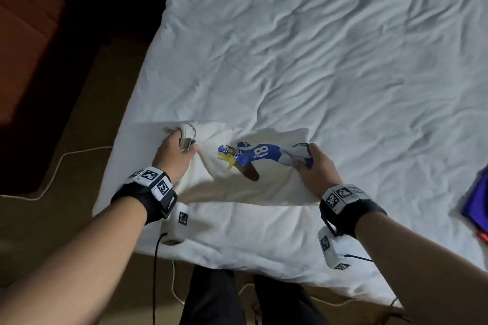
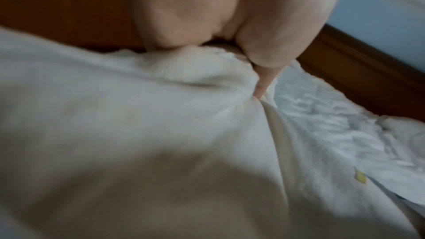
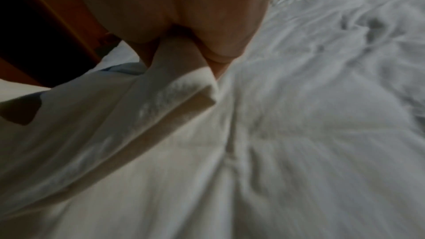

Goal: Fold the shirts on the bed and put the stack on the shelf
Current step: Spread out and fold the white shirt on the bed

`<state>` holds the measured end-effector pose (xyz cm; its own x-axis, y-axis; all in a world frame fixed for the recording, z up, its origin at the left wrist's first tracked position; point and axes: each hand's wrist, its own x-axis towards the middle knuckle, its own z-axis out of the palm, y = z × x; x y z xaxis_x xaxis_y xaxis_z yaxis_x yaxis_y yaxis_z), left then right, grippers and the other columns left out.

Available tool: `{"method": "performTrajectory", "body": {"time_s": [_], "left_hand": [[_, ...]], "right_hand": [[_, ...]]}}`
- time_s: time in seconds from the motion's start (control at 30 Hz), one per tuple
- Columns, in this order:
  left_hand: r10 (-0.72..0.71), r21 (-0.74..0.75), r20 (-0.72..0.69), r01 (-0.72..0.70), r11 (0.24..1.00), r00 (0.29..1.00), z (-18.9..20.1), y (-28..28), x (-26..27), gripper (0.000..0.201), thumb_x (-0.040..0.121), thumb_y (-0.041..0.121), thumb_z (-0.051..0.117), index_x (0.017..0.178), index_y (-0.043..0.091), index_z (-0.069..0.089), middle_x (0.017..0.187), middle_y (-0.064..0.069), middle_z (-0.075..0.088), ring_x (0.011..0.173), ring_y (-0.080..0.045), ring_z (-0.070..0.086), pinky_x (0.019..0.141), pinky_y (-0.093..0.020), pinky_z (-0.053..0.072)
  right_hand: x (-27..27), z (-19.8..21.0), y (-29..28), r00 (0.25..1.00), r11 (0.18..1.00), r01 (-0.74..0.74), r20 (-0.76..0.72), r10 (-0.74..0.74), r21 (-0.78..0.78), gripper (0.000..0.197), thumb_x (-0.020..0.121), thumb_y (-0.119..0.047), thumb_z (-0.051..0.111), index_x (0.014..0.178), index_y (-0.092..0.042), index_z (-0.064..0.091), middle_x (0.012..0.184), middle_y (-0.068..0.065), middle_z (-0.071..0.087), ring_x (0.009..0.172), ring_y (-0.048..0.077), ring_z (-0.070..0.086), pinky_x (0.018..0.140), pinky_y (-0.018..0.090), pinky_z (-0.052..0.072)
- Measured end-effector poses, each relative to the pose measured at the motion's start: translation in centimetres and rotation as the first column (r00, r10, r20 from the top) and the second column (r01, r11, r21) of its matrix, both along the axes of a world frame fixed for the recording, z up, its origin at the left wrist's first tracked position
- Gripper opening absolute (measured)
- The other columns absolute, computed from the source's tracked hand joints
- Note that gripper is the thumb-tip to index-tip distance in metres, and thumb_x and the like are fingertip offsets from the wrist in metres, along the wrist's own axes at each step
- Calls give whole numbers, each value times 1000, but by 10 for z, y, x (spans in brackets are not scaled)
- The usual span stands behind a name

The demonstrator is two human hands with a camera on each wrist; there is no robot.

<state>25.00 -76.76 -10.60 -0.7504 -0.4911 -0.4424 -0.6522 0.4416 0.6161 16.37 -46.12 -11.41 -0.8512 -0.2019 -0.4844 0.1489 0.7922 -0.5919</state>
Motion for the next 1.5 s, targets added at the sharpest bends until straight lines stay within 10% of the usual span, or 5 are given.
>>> {"method": "performTrajectory", "body": {"time_s": [0.37, 0.6, 1.0, 1.27, 1.5], "left_hand": [[-51, -73, -291, 31, 997, 955, 42, -130, -149, 20, 95, 14, 64, 114, 7, 63, 93, 2, 58, 86, -20, 54, 69, -17, 33], [-10, -325, -43, -4, 946, 999, -39, -169, -158, 99, 82, 46, 74, 158, 23, 16, 163, -11, 22, 147, -34, 26, 113, -55, 24], [-672, -583, 125, 602, 545, 730, -104, -156, -136, 62, 61, 31, 83, 120, 25, 62, 128, -8, 53, 110, -34, 48, 87, -48, 34], [-674, -743, 100, 506, 438, 732, -103, -184, -121, 15, 70, -4, 65, 81, 7, 64, 79, -15, 55, 64, -36, 55, 67, -46, 43], [-501, -626, 430, 648, 434, 751, -82, -156, -108, 22, 78, 14, 70, 99, 7, 66, 95, -19, 58, 86, -40, 59, 73, -49, 45]], "right_hand": [[-134, 39, -139, 964, 985, 147, -210, -164, -93, 22, 95, -16, 60, 113, -7, 52, 94, 4, 59, 84, 22, 52, 68, 27, 34], [-167, -38, -178, 961, 957, 270, 23, -274, 106, 48, 92, -35, 61, 134, -19, 44, 116, 11, 62, 101, 30, 57, 81, 31, 42], [-139, -86, -169, 858, 884, 465, 220, -464, 51, 10, 84, -15, 64, 93, -14, 58, 87, 17, 70, 66, 33, 70, 68, 50, 61], [-120, -68, -162, 881, 920, 392, 297, -368, -23, 13, 93, -10, 56, 81, -9, 58, 62, 14, 62, 43, 20, 52, 42, 23, 43], [-102, -61, -139, 949, 957, 140, 242, -203, 256, 13, 85, -17, 50, 81, -16, 63, 86, 10, 69, 80, 30, 67, 71, 35, 56]]}}
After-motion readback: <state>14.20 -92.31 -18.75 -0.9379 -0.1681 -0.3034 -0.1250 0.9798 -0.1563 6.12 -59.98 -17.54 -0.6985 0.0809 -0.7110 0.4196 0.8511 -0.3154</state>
